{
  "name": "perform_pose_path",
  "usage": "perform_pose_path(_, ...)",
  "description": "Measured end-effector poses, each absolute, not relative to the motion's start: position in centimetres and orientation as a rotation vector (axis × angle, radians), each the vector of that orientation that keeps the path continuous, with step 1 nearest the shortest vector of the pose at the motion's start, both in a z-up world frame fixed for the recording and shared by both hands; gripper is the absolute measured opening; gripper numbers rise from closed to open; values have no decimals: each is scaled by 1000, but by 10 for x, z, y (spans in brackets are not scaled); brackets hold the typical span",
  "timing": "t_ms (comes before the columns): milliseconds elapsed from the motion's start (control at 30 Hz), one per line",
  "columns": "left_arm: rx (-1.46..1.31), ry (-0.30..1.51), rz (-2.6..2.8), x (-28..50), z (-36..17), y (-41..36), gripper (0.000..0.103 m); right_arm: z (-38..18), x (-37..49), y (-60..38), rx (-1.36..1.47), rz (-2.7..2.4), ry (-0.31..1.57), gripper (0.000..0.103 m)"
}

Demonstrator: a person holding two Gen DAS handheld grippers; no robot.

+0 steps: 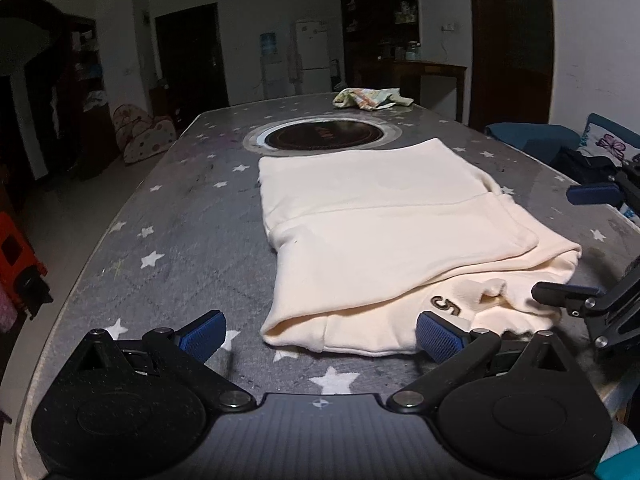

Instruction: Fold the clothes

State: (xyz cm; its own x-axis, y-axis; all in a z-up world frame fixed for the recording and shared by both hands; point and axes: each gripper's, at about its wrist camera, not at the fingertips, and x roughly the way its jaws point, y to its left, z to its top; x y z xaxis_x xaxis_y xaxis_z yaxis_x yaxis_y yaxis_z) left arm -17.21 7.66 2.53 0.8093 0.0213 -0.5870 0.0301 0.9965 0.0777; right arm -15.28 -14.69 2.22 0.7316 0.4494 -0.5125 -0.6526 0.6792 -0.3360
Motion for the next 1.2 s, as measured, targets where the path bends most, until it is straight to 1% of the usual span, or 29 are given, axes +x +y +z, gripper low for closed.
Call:
perform_pose_path(67, 111, 604, -50, -177, 29, 76, 103, 29, -156, -151, -520, 662, 418, 103)
perform_pose_path(167, 164, 563, -143, -188, 36, 74, 100, 37, -164, -158, -521, 697, 433, 97)
perform_pose_path(200, 181, 552, -175, -192, 38, 73, 96, 39, -167, -160, -528, 710, 438, 94)
perform_pose_path(267, 212, 536, -232, -197, 40, 70, 93, 41, -171, -162, -546, 737, 453, 91)
perform_pose_path(333, 241, 524, -281, -201, 41, 68, 89, 42, -174, -163, -565, 763, 469, 83)
perform_pose_path(400, 276, 513, -321, -202, 39, 64, 84, 41, -175, -161, -589, 790, 483, 78)
perform_pose_path(467, 298, 518, -352, -199, 36, 61, 79, 37, -174, -159, -612, 809, 496, 75)
perform_pose_path(533, 313, 526, -372, -197, 32, 58, 77, 34, -173, -156, -625, 827, 511, 65)
perform_pose_path(600, 335, 528, -390, -194, 28, 56, 74, 32, -170, -153, -634, 843, 527, 62)
perform_pose_path(633, 342, 529, -396, -192, 26, 54, 73, 30, -169, -152, -638, 848, 532, 62)
perform_pose_path(667, 348, 531, -403, -191, 24, 53, 70, 29, -168, -151, -641, 851, 536, 62)
perform_pose_path(700, 353, 535, -411, -189, 22, 52, 64, 28, -167, -151, -643, 856, 541, 62)
perform_pose_path(767, 363, 538, -428, -187, 20, 51, 56, 27, -166, -150, -648, 866, 547, 62)
perform_pose_path(833, 367, 542, -434, -183, 18, 50, 46, 27, -165, -149, -658, 874, 546, 64)
perform_pose_path(900, 359, 548, -439, -180, 17, 51, 25, 27, -163, -148, -668, 880, 550, 66)
perform_pose_path(933, 353, 550, -441, -178, 17, 52, 19, 27, -163, -148, -672, 884, 551, 66)
perform_pose_path(1000, 331, 549, -438, -175, 21, 55, 14, 27, -161, -147, -681, 893, 551, 66)
perform_pose_path(1200, 229, 526, -424, -157, 41, 67, 13, 26, -162, -145, -718, 922, 531, 66)
